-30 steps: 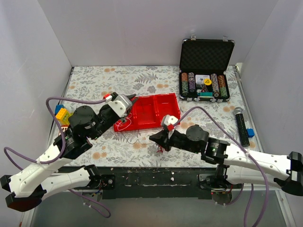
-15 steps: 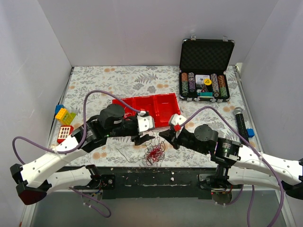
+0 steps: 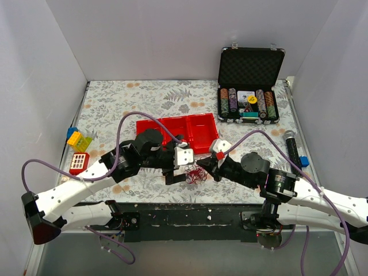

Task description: Untangle the cables

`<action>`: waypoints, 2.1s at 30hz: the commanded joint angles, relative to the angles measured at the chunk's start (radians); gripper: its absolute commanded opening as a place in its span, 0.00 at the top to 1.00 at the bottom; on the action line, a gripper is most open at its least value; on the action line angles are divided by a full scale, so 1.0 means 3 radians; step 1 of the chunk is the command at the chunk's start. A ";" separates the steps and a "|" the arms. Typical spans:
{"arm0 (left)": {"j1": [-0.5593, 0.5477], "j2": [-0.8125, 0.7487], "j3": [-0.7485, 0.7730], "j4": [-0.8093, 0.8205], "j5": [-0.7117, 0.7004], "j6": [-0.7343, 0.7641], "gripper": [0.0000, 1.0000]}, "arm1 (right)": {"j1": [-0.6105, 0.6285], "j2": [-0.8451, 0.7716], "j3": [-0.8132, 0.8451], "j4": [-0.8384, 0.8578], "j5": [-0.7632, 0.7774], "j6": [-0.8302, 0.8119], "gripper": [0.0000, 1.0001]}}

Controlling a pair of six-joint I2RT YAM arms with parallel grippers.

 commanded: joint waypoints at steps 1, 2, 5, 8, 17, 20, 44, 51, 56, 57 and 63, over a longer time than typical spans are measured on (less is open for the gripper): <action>-0.0016 -0.0181 0.0021 0.0499 0.0136 -0.0139 0.02 | 0.0010 -0.0072 -0.0038 0.0080 0.0034 -0.0047 0.99; -0.0016 -0.0192 0.0006 0.0571 0.0162 -0.0154 0.02 | 0.0010 -0.0077 -0.0043 0.0085 0.0029 -0.0042 0.99; -0.0016 -0.0156 -0.0045 0.0679 0.0355 -0.0180 0.07 | 0.0005 -0.0087 -0.0048 0.0126 -0.0002 -0.0037 0.99; -0.0016 -0.0070 -0.0020 0.0695 0.0642 -0.0333 0.19 | 0.0005 -0.0102 -0.0033 0.0162 0.0003 -0.0032 0.99; -0.0037 -0.0033 -0.0188 0.0827 0.0663 -0.0502 0.50 | 0.0005 -0.0179 -0.0038 0.0208 -0.0048 0.0019 0.99; -0.0037 0.0018 -0.0204 0.0853 0.0627 -0.0512 0.47 | 0.0005 -0.0169 -0.0028 0.0218 -0.0094 0.0019 0.99; -0.0042 0.0115 -0.0695 0.2121 0.0188 -0.1596 0.49 | 0.0005 -0.0159 0.0034 0.0657 -0.0273 0.0234 0.99; -0.0037 0.0023 -0.0684 0.2060 0.0228 -0.1775 0.90 | 0.0010 -0.0179 -0.0007 0.0698 -0.0212 0.0254 0.99; -0.0042 -0.0089 -0.0720 0.1983 0.0177 -0.1780 1.00 | 0.0005 -0.0225 -0.0038 0.0704 -0.0054 0.0265 0.99; -0.0037 -0.0110 -0.0720 0.1983 0.0157 -0.1795 1.00 | 0.0010 -0.0235 -0.0043 0.0688 -0.0003 0.0280 0.99; -0.0037 -0.0115 -0.0593 0.1983 -0.0098 -0.1811 1.00 | 0.0005 -0.0552 -0.0170 0.0387 0.0345 0.0418 0.26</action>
